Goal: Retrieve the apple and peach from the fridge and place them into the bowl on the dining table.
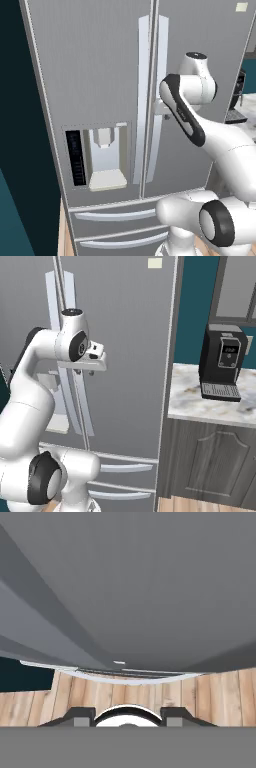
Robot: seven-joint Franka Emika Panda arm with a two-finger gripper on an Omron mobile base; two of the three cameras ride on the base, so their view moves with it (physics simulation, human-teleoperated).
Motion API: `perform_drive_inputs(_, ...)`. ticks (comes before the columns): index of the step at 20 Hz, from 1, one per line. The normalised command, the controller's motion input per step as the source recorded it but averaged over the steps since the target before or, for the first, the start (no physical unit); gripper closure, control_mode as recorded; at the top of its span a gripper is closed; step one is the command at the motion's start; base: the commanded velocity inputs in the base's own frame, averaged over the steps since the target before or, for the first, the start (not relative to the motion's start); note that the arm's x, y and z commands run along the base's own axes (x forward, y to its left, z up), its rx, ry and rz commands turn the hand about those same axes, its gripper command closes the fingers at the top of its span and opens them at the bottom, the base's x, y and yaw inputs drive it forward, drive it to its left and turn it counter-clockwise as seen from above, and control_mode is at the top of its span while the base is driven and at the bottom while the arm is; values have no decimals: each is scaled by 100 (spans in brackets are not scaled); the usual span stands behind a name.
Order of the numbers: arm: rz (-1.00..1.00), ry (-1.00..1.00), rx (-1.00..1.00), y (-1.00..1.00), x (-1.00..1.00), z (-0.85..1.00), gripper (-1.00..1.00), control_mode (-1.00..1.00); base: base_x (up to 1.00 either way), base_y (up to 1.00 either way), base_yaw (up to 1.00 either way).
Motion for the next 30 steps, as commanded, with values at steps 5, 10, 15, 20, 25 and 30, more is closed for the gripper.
perform_drive_inputs(5,0,-6,0,-4,-58,-3,-100,-100,0,0,0)
perform_drive_inputs(10,0,-23,0,-25,-91,-16,-100,-100,0,0,0)
perform_drive_inputs(15,-2,-19,0,-10,-44,-30,-100,-100,0,0,0)
perform_drive_inputs(20,0,-22,0,0,-27,-36,-100,-100,0,0,0)
perform_drive_inputs(25,0,-20,0,0,-16,-30,-100,-100,0,0,0)
perform_drive_inputs(30,0,-9,0,0,-1,-7,-100,-100,0,0,0)
